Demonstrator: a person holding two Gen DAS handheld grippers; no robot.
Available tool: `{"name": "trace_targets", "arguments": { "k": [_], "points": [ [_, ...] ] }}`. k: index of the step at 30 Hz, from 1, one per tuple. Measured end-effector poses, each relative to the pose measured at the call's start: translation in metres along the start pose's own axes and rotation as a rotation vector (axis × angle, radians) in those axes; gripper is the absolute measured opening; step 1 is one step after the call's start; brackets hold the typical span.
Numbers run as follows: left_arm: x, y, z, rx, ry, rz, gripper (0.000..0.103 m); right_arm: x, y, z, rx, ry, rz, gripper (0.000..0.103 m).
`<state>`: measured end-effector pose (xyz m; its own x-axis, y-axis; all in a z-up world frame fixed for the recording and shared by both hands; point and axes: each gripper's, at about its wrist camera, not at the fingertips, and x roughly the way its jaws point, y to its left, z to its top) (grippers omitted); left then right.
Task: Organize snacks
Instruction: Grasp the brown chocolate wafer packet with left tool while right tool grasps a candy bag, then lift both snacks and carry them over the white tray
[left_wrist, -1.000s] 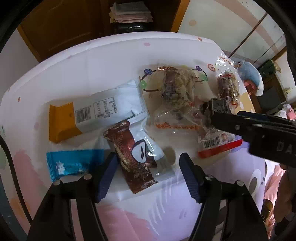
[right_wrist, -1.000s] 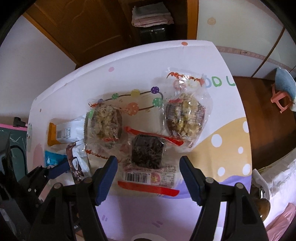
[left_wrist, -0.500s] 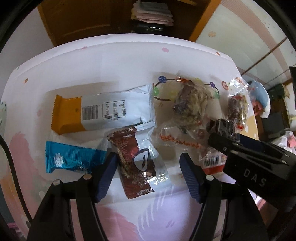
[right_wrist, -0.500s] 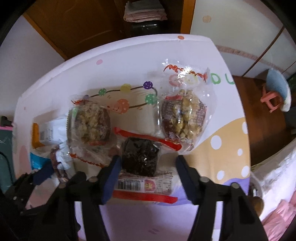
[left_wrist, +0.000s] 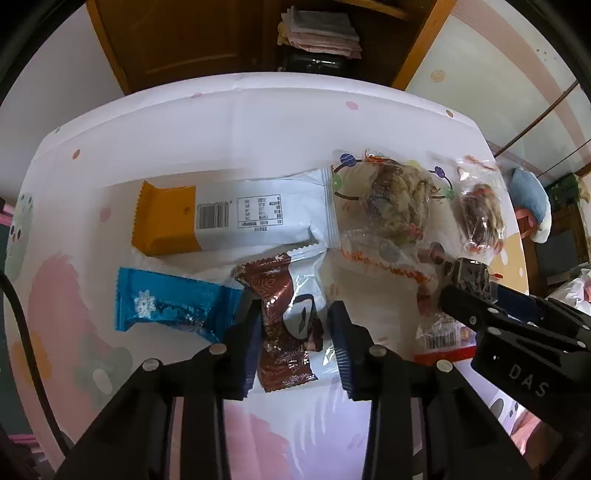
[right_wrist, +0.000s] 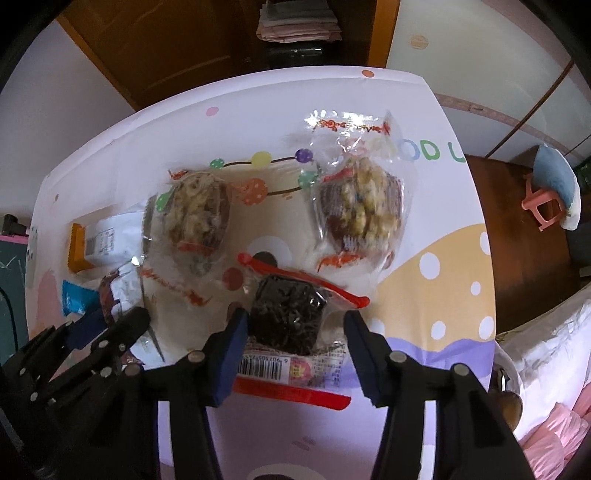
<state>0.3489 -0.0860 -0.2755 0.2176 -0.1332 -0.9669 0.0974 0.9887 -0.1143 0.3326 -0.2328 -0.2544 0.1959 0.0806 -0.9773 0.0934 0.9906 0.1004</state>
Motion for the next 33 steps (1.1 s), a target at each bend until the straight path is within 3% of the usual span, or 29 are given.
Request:
{"name": "trace_targets", "arguments": {
  "k": [14,19,33],
  "points": [
    [-0.061,-0.011,-0.01,0.081,-0.072,0.057,0.032,-0.04,0.001,-0.016,-0.003,-0.048,0.047,0.053],
    [-0.095,-0.006,-0.022,0.122,-0.144,0.111,0.031,-0.062,0.0,-0.023,0.024,-0.092,0.074,0.053],
    [-0.191,0.003,-0.061,0.205,-0.279,0.15,0.031,-0.149,0.014,-0.077,0.008,-0.211,0.143,0.053]
  ]
}}
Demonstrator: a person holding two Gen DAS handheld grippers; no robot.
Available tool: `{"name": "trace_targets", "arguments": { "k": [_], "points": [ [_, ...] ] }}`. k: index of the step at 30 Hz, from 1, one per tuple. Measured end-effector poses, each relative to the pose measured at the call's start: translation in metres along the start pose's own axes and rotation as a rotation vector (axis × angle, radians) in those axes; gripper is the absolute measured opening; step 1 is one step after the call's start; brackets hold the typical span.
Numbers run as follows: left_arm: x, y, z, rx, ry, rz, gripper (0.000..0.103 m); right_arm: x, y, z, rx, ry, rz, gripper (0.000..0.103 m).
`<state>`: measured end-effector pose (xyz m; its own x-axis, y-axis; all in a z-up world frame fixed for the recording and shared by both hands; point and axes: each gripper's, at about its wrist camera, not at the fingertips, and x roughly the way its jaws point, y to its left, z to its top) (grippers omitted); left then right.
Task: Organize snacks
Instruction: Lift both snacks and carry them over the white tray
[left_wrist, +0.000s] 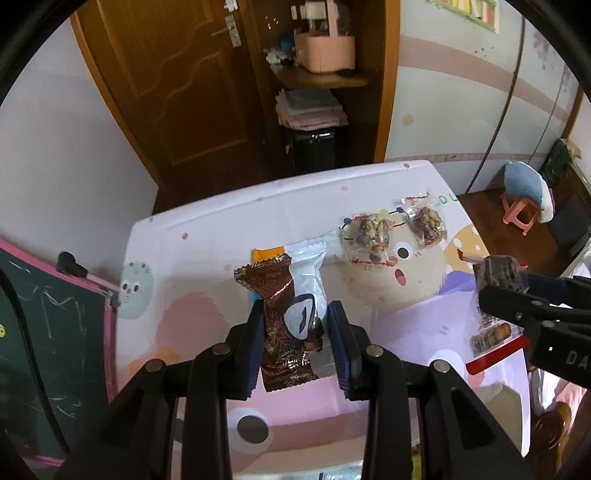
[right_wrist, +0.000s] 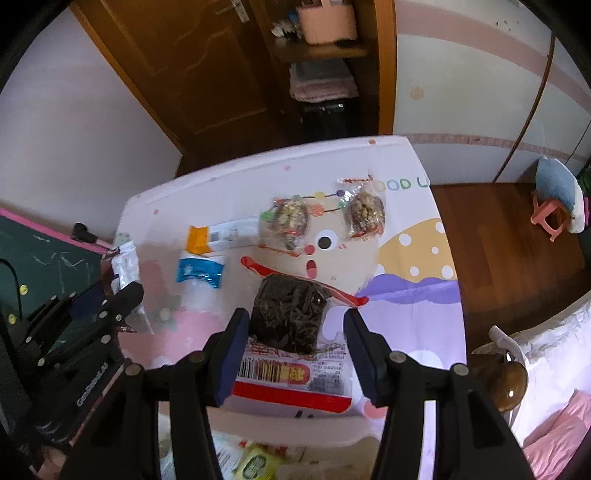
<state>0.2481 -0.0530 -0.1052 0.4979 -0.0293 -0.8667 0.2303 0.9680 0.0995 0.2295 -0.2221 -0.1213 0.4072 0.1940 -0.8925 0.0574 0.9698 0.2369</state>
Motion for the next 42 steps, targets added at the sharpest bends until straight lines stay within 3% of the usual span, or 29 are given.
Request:
{"name": "trace_targets", "arguments": {
  "k": [10,21,30,42],
  "points": [
    [-0.072,0.002,-0.037,0.043,-0.042,-0.068,0.031,-0.063,0.019,-0.049,-0.031,-0.061,0.051,0.053],
    [-0.118,0.014,-0.1,0.013,0.005,-0.159,0.031,-0.098,0.025,-0.12,-0.052,-0.047,0.058,0.053],
    [-0.129,-0.008,-0.15,0.051,0.076,-0.229,0.031,-0.108,0.027,-0.168,-0.039,-0.026,0.056,0.053],
    [-0.116,-0.041,-0.188,0.106,0.151,-0.258,0.032,-0.092,0.021,-0.222,-0.013,0.042,0.001,0.054]
  ]
}}
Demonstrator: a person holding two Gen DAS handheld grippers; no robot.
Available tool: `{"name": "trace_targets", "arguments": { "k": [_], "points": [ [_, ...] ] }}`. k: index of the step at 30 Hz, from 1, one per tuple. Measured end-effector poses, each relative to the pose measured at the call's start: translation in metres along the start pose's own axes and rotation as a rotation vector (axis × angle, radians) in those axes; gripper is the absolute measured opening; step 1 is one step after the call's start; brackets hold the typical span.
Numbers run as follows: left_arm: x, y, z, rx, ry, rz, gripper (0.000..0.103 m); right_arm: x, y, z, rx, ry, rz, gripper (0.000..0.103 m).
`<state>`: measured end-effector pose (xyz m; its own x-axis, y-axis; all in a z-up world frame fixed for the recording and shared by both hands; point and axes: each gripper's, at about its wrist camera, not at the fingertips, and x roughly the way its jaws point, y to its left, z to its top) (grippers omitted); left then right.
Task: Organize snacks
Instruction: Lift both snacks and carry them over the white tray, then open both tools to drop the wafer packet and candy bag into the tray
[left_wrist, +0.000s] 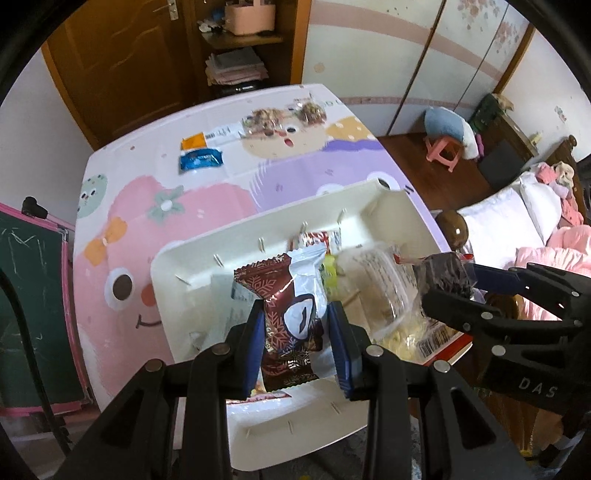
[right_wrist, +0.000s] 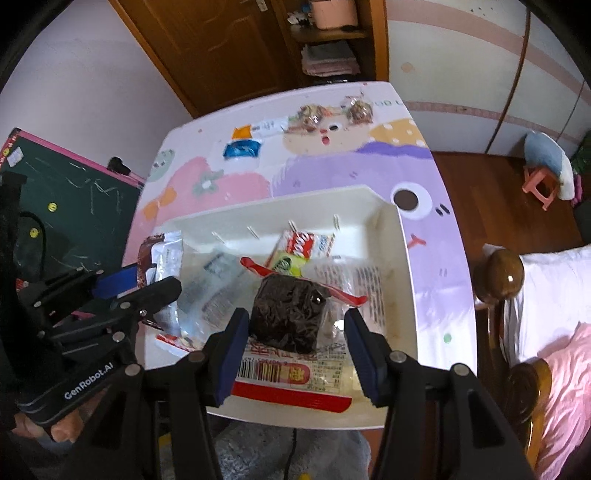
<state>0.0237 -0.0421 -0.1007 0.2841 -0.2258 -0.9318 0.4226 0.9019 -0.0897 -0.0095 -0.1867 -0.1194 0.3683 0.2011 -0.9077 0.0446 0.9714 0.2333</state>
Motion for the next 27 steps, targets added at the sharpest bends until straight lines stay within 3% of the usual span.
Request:
{"name": "trace_targets", "arguments": {
  "k": [4,5,7,21,22,23,24,26,27],
  "points": [
    [0.012,-0.006,-0.003,0.014,0.018,-0.004,0.032,0.005,-0.002,-0.012,-0.002,0.0,-0.036,0.053],
    [0.015,-0.006,-0.003,0.016,0.021,-0.005,0.032,0.006,-0.003,-0.014,-0.003,-0.003,-0.049,0.043],
    [0.021,-0.009,-0.004,0.018,0.031,-0.006,0.032,0.009,-0.004,-0.018,-0.005,-0.004,-0.065,0.039],
    [0.04,-0.01,-0.006,0.028,0.055,0.032,0.033,0.018,-0.009,-0.029,0.017,0.004,-0.084,0.035],
    [0.041,-0.01,-0.006,0.026,0.058,0.039,0.035,0.018,-0.009,-0.029,0.017,0.007,-0.084,0.035],
    [0.042,-0.009,-0.006,0.022,0.06,0.046,0.045,0.018,-0.009,-0.029,0.017,0.008,-0.083,0.035],
    [0.042,-0.008,-0.006,0.019,0.062,0.053,0.066,0.019,-0.009,-0.03,0.018,0.01,-0.085,0.035],
    [0.041,-0.006,-0.007,0.01,0.051,0.07,0.085,0.019,-0.009,-0.03,0.019,0.012,-0.085,0.035],
    [0.04,-0.006,-0.007,0.007,0.041,0.071,0.085,0.019,-0.009,-0.03,0.019,0.011,-0.087,0.035]
  ]
}}
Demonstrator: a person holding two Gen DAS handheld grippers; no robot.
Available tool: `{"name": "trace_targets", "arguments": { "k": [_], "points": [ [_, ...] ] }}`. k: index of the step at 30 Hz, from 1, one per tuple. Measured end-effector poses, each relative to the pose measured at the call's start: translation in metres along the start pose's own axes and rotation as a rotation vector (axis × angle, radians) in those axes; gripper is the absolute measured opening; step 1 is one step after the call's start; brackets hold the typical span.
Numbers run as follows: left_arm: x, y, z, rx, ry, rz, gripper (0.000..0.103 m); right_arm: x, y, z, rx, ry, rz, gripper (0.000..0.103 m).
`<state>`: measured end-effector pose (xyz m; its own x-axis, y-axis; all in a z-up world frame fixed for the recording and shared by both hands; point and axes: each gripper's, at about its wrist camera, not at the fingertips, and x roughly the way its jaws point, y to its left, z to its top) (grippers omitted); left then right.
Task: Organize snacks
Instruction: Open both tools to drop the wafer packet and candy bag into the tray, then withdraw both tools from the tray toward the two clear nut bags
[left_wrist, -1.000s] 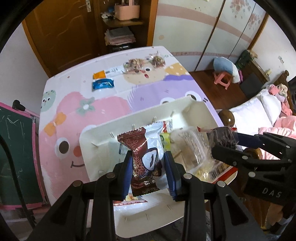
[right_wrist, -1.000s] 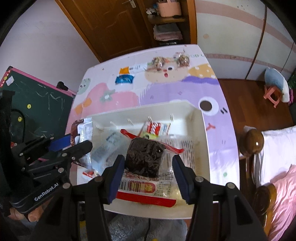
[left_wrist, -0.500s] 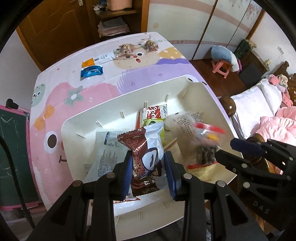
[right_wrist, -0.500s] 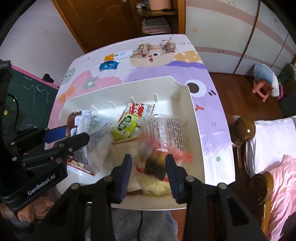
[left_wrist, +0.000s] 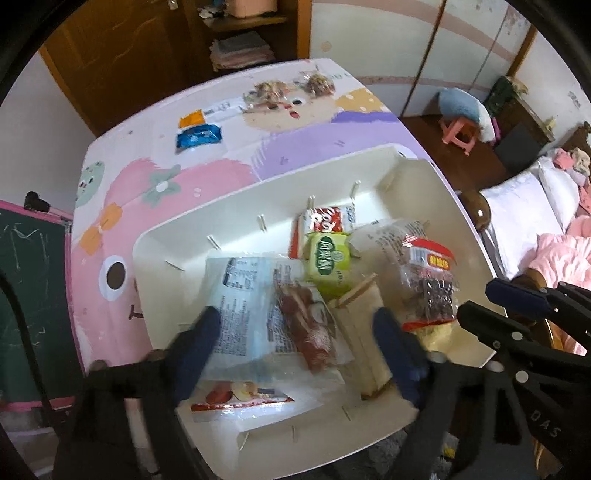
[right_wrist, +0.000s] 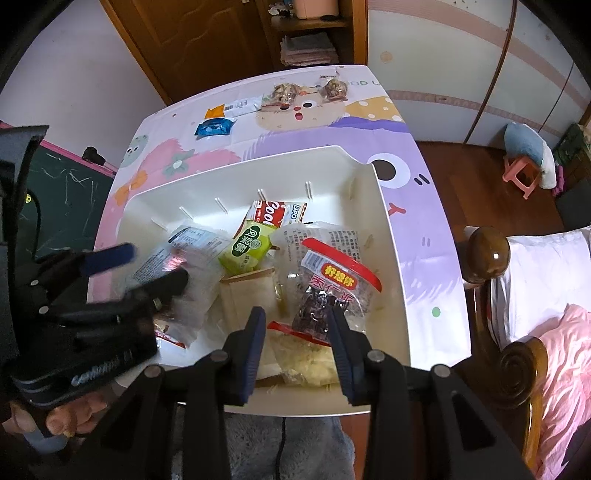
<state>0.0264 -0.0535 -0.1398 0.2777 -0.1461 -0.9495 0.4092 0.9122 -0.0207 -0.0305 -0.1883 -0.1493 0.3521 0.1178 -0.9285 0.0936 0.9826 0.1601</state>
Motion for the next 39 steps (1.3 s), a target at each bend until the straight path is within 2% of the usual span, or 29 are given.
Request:
{"name": "trace_targets", "arguments": {
  "k": [20,30,39],
  "points": [
    [-0.001,0.004,-0.002,-0.015,0.013,-0.015,0.085,0.007,-0.004,0.007,0.036,0.038,0.029,0.036],
    [-0.005,0.016,0.007,-0.055,0.005,-0.025,0.085,0.011,-0.003,0.013,0.047,0.057,0.042,0.037],
    [-0.013,0.025,0.026,-0.06,-0.016,-0.033,0.085,0.01,-0.004,0.037,0.054,0.05,0.049,0.041]
  ]
}}
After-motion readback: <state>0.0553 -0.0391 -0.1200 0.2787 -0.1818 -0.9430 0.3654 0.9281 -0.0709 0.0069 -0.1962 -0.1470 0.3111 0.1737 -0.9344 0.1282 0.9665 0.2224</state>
